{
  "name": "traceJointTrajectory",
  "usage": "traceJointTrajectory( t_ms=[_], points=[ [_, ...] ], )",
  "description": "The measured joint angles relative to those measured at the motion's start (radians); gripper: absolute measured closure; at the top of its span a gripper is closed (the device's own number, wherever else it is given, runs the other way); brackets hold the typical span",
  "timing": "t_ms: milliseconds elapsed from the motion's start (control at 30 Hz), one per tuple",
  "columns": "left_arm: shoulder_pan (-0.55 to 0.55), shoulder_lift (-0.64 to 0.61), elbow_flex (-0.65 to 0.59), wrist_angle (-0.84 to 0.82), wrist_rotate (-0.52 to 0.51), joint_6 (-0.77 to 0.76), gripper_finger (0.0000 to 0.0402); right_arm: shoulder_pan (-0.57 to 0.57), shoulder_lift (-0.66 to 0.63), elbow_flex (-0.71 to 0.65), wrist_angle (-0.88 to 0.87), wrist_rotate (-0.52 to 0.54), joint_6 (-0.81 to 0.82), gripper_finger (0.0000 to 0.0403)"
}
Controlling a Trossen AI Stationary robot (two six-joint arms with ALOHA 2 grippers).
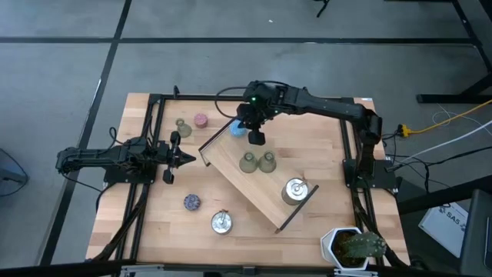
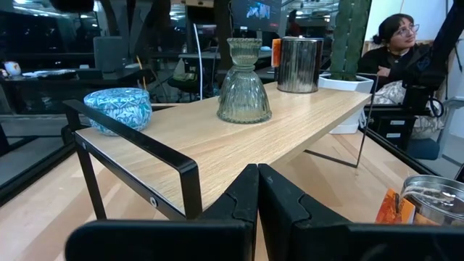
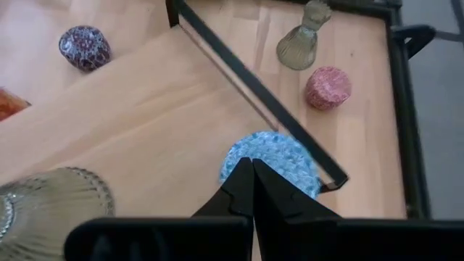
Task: Pick & Place candle stick holders
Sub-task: Put the silver scented candle can on the shelf
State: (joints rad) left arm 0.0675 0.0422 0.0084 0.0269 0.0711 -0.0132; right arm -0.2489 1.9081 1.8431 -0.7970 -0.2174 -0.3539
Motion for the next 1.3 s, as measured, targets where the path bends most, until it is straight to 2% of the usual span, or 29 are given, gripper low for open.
traceJointTrajectory(
  t_ms=[400,567,833,1133,1300],
  points=[
    [0.0,0.0,0.0,0.0,0.0,0.0,0.0398,-0.006,-0.042,-0.017,0.022,-0.004,0.036,0.0403],
    [0.0,0.0,0.0,0.0,0.0,0.0,0.0398,-0.006,-0.107,-0.109,0.117,-0.003,0.062,0.0403],
    [0.0,0.0,0.0,0.0,0.0,0.0,0.0398,-0.018,-0.197,-0.225,0.14,0.029,0.089,0.0403],
    [0.0,0.0,0.0,0.0,0.0,0.0,0.0398,-0.025,-0.339,-0.472,0.376,0.041,0.089,0.0403],
    [0.0,0.0,0.0,0.0,0.0,0.0,0.0398,-0.043,-0.419,-0.569,0.442,0.043,0.088,0.0403]
  ],
)
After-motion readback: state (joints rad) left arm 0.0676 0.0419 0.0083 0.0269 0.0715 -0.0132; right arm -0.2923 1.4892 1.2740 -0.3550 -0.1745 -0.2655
